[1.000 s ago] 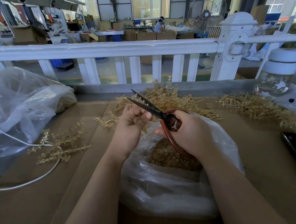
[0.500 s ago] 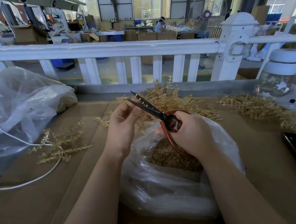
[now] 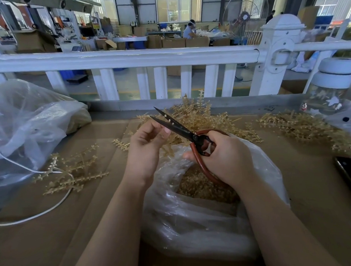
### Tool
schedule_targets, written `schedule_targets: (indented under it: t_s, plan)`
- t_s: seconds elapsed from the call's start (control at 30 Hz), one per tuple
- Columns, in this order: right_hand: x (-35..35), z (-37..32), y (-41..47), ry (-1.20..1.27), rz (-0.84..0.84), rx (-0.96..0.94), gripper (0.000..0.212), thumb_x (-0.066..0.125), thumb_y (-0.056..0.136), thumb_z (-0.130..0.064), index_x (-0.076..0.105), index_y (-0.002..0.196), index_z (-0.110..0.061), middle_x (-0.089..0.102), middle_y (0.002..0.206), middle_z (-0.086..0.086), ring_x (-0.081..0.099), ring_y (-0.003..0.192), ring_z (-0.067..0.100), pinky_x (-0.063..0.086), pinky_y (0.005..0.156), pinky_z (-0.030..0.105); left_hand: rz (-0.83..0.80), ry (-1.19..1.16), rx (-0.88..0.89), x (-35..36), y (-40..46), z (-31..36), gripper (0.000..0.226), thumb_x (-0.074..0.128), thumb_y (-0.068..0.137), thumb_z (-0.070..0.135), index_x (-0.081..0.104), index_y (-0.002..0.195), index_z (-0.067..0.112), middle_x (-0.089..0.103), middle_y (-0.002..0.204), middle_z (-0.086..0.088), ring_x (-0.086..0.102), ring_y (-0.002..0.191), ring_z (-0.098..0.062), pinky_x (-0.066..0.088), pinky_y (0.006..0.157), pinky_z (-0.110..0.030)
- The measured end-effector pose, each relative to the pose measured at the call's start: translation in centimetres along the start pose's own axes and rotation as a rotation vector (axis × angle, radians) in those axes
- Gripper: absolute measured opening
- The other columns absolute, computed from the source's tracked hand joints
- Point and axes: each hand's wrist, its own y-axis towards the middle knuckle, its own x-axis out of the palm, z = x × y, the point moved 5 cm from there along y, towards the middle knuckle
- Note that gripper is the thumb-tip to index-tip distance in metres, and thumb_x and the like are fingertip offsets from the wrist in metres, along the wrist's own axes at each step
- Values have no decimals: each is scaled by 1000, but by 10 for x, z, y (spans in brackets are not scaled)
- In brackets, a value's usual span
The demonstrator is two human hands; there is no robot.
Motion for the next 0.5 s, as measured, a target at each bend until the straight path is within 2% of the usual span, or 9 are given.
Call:
schedule_targets:
  t_s: [0.13,0.2,0.27,0.33,0.4,0.5]
  plan:
    - [-1,0,1,-3,-3,13,75,38,61,-96,66,95,-36,48,67,-33,47,63,-14,33,54,7,3,-23,-19,1,-1,-1,15,56,94,0,52,90,-14,62,84,-5,55,77,-14,48,66,-18]
    - [0,1,1,-3,-8,21,73,38,59,-97,65,94,-38,47,66,-34,47,63,-14,32,53,8,33,-27,-37,0,-1,-3,9,58,94,6,58,89,-2,64,90,-5,56,86,-18,49,78,-22]
    - [0,1,2,9,-14,24,70,42,60,-96,65,95,-40,49,67,-34,49,65,-14,33,53,9,72,13,-28,-4,-1,-3,4,63,91,13,66,92,10,64,102,-13,58,96,-22,48,91,-32]
    - [0,1,1,19,-20,22,71,43,61,-96,67,97,-39,51,69,-33,50,66,-13,34,54,9,99,82,-7,-9,0,-2,6,69,87,22,70,90,17,61,110,-17,58,105,-26,48,97,-39]
    - [0,0,1,31,-22,18,76,38,59,-97,68,97,-38,53,69,-32,52,65,-12,34,53,9,109,126,8,-12,1,-2,9,71,85,25,68,84,17,59,107,-10,57,104,-23,48,93,-35]
    - [1,0,1,49,-36,19,79,39,59,-98,69,98,-36,55,69,-30,53,65,-11,35,53,10,72,85,-2,-8,1,-3,10,67,91,15,63,86,7,58,98,-8,54,91,-13,45,82,-24]
